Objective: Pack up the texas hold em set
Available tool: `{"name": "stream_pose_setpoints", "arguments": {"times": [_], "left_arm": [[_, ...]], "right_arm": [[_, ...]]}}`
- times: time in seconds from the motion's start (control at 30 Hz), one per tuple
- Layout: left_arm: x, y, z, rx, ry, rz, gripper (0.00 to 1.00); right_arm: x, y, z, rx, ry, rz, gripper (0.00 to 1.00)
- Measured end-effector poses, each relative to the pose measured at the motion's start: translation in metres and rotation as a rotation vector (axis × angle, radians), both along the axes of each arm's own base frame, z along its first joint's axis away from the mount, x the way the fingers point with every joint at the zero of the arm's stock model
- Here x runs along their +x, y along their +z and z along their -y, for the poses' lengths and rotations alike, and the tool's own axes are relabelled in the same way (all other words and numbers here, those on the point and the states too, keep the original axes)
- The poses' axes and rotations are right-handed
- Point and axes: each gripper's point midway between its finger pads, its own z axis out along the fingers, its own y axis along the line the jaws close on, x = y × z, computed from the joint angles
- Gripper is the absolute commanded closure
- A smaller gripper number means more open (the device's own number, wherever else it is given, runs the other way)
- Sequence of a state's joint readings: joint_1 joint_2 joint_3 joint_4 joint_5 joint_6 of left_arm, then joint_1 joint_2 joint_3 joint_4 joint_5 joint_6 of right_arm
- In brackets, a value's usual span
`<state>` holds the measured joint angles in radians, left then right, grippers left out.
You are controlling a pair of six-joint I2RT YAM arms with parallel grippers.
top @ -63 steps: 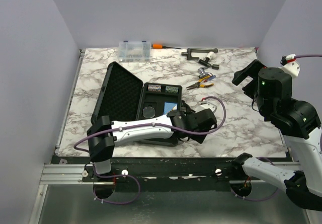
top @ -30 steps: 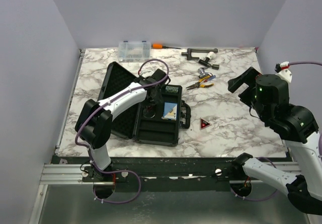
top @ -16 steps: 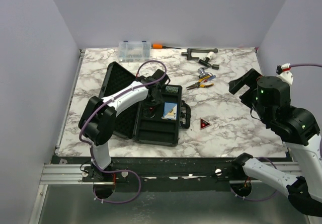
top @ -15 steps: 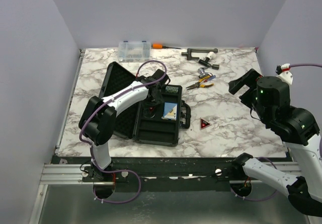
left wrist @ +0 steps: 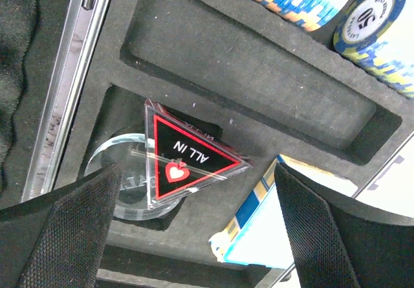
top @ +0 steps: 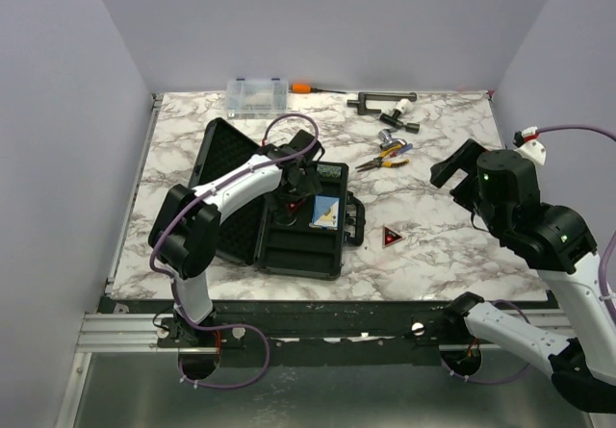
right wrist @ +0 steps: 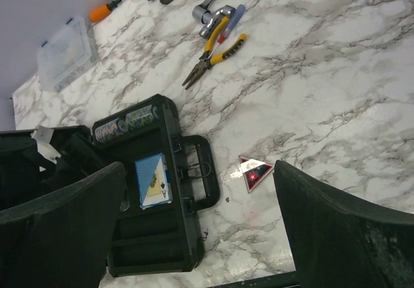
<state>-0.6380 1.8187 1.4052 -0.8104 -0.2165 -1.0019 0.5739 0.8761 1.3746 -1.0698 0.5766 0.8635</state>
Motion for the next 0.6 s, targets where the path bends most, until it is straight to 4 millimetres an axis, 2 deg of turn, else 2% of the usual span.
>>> {"name": "stream_pose_setpoints", "arguments": {"times": [0.13,0.27,0.4,0.6], "left_arm": [[-0.003,0.005,-0.004,0.005,-0.034,0.014,0.02],[-0.006,0.022,-0.007,-0.006,-0.068,0.053,0.02],[-0.013,0.052,-0.016,-0.030,-0.091,0.131,0.02],[-0.025,0.110,-0.036,-0.065,-0.123,0.298,0.02]], "right_arm": [[0.001,-0.013,-0.004,-0.008,0.015,-0.031,0.00],[0.001,-0.028,-0.008,-0.018,0.029,-0.072,0.00],[0.003,-0.043,-0.012,-0.023,0.034,-0.104,0.00],[0.006,-0.081,-0.024,-0.039,0.059,-0.209,0.00]]}}
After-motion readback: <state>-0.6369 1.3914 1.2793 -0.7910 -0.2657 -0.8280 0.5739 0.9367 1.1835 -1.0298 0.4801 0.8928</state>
